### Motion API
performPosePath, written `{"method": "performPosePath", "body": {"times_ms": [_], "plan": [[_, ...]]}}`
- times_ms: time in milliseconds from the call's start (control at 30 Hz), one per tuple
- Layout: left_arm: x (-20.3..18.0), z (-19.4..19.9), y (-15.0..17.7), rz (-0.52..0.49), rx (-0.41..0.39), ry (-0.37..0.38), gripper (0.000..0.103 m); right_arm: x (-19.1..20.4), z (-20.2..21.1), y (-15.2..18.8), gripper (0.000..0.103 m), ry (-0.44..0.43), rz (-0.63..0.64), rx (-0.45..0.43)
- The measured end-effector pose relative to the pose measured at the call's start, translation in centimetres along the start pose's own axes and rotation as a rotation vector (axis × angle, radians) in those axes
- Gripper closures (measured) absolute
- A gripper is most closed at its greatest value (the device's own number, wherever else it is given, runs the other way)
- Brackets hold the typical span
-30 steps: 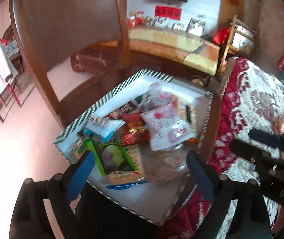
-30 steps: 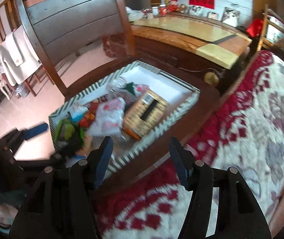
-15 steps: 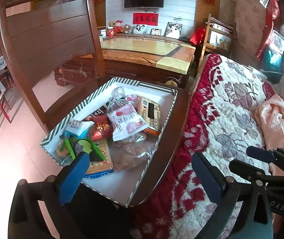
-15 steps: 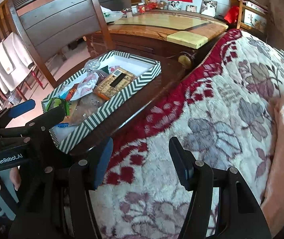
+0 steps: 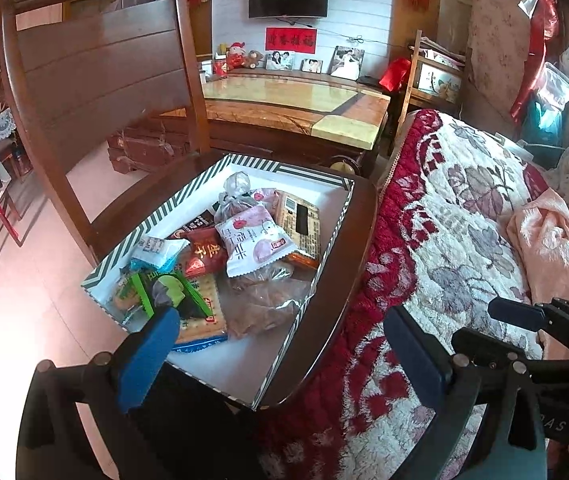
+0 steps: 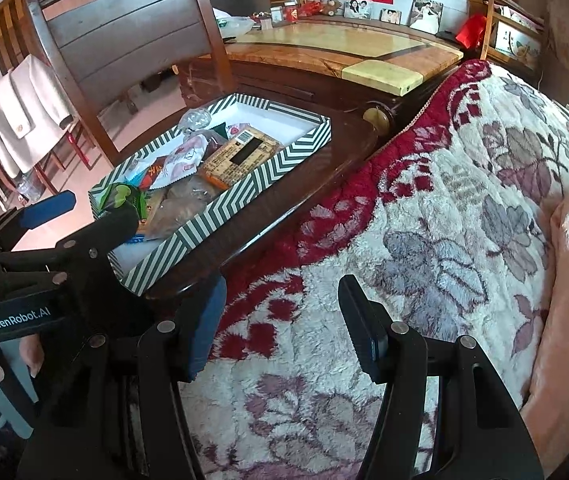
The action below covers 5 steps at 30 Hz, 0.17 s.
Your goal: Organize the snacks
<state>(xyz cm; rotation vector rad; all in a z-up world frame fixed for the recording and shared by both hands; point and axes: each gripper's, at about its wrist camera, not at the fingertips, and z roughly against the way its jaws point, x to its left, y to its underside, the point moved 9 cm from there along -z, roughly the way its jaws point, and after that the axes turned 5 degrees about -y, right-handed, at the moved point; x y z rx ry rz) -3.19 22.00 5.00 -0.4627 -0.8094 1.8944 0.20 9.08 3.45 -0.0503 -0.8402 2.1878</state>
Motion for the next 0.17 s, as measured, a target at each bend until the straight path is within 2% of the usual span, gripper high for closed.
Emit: {"method": "performPosePath", "body": {"times_ms": [167], "plan": [[-0.51, -0.02, 0.11, -0.014, 0.012, 0.003, 0.000, -0.22, 0.05, 0.27, 0.044, 0.004, -0.003, 0.002]]}}
